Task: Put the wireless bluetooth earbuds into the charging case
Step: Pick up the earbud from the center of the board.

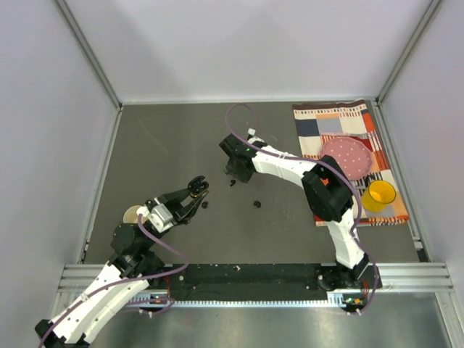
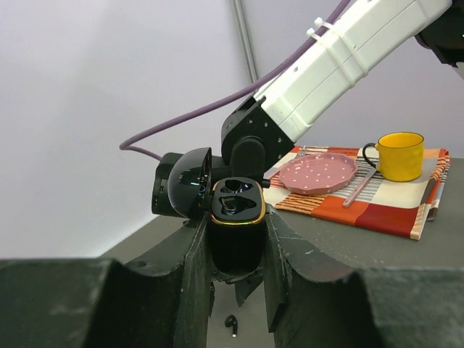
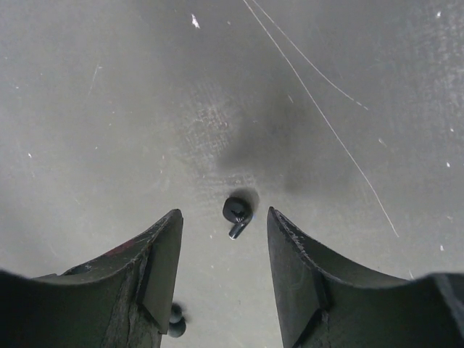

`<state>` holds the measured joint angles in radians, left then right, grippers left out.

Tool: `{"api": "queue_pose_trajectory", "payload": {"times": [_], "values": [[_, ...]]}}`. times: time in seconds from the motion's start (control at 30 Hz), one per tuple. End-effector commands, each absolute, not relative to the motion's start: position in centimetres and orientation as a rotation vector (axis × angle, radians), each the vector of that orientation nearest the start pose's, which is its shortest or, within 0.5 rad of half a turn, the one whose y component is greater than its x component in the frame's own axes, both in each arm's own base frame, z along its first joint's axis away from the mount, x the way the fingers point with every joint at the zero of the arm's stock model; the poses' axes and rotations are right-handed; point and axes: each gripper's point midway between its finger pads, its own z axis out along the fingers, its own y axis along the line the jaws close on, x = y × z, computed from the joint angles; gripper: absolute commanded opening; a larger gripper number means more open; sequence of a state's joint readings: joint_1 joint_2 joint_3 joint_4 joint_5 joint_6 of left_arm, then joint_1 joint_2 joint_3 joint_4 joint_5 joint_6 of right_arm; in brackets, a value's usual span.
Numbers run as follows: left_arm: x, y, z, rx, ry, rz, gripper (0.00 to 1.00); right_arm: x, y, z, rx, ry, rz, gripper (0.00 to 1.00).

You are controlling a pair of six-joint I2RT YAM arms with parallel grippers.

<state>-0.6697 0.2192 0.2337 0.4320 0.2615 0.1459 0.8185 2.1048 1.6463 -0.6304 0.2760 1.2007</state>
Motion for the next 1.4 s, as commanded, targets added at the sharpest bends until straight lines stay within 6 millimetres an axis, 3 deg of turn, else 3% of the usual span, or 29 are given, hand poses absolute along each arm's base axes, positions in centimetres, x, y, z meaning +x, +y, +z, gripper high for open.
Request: {"api": "queue_pose_trajectory", "payload": {"times": [0.0,0.27,0.9,1.37], "values": [[16.3,-17.5,32.5,0.647,0.895,-0.578,0.00,35.6,37.3,6.4,0.569,2.553,0.347,0.49],[16.4,-17.6,31.9,0.671,0.907,-0.565,0.00,35.3,38.1,5.5,0.575,2.579,0.330,0.45],[16.6,-17.4,31.9,0.662,0.908,-0.549,0.00,34.7,36.7,3.9,0.639,2.567,0.235,0.41],[16.4,-17.3,32.0,0.657,0.907,-0.555,0.00,34.4,37.0,2.9,0.648,2.590,0.228,0.40]]}}
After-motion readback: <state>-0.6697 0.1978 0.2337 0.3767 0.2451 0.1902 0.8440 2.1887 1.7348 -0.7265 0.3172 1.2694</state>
